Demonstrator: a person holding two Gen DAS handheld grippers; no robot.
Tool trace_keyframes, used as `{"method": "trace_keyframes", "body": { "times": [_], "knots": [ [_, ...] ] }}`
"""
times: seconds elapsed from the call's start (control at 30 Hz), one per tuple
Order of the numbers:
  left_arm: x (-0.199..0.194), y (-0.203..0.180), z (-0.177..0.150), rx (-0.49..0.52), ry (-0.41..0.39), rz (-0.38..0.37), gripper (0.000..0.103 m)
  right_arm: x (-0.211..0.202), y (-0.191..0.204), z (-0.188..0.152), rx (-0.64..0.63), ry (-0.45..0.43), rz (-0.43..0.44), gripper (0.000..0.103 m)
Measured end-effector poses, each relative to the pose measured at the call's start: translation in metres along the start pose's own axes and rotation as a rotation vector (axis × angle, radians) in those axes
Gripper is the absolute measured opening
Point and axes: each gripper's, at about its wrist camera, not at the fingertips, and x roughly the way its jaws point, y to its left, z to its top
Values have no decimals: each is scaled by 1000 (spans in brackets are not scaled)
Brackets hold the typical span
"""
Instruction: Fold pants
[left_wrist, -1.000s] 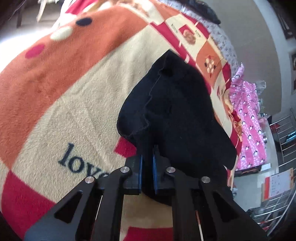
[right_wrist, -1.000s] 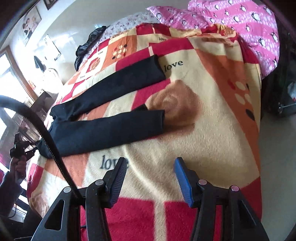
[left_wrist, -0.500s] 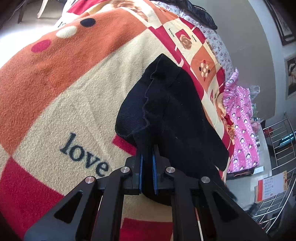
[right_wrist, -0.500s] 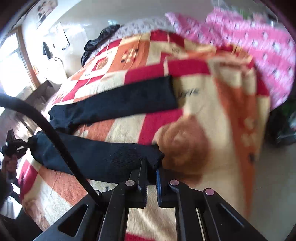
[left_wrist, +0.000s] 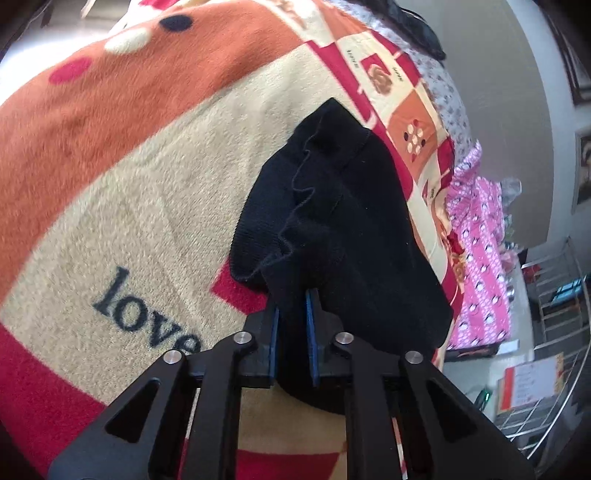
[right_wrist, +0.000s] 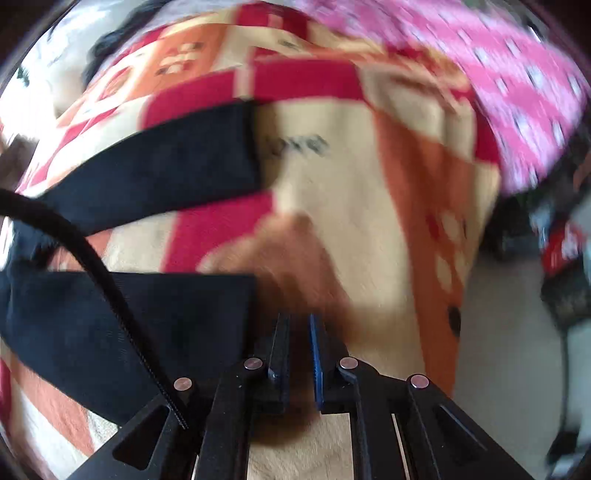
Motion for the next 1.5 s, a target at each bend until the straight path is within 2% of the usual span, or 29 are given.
{"method": "trace_keyframes", "body": {
  "times": [0.03, 0.1, 0.17, 0.23, 0.33, 0.37, 0.43, 0.53, 0.67, 0.73, 0.77, 0.8, 0.83, 0.87, 0.97, 1.03, 1.1, 1.33, 1.43, 1.5],
  "knots": [
    [2, 2, 0, -8, 11, -12, 20, -8, -4, -7, 22, -12, 41, 8],
    [5, 5, 2, -30, 24, -45, 26, -26, -12, -30, 69, -49, 130, 16],
    [5, 6, 2, -56, 28, -97, 42, -28, -17, -47, 115, -63, 180, 40],
    [3, 7, 2, -72, 39, -133, 48, -25, -16, -60, 146, -83, 250, 40],
    [-4, 13, 2, -95, 57, -157, 55, -22, -12, -67, 190, -143, 272, 44],
    [-7, 17, 1, -109, 63, -174, 60, -21, -11, -66, 214, -158, 294, 45],
    [-14, 25, 0, -133, 63, -196, 61, -17, -2, -65, 205, -158, 338, 45],
    [-16, 29, 0, -144, 74, -213, 61, -14, 18, -67, 114, -177, 356, 44],
    [-9, 19, 4, -127, 79, -197, 62, -7, 24, -68, 91, -191, 347, 23],
    [-6, 13, 6, -109, 61, -158, 59, -6, 19, -70, 118, -194, 339, 17],
    [-8, 8, 7, -81, 30, -116, 42, -6, 18, -70, 126, -195, 334, 15],
    [-9, 4, 6, -42, 5, -35, 20, -6, 19, -71, 125, -197, 321, 14],
    [-8, 1, 3, -9, 8, 31, 9, -8, 19, -71, 122, -196, 304, 13],
    [-9, 1, -3, 6, 4, 79, 8, -10, 18, -71, 119, -194, 293, 11],
    [-24, -5, -19, 64, -27, 125, 8, -17, 21, -72, 112, -170, 255, 7],
    [-42, -9, -32, 86, -50, 127, 8, -27, 18, -75, 122, -163, 224, 6],
    [-63, -10, -45, 102, -74, 117, 8, -42, 17, -80, 126, -168, 230, 6],
    [-119, 19, -85, 22, -112, 112, 8, -79, 7, -112, 149, -116, 289, 6],
    [-134, 30, -90, 2, -105, 105, 8, -84, 10, -120, 148, -93, 310, 6],
    [-141, 33, -84, -33, -87, 68, 8, -89, 16, -120, 133, -100, 317, 6]
  ]
}}
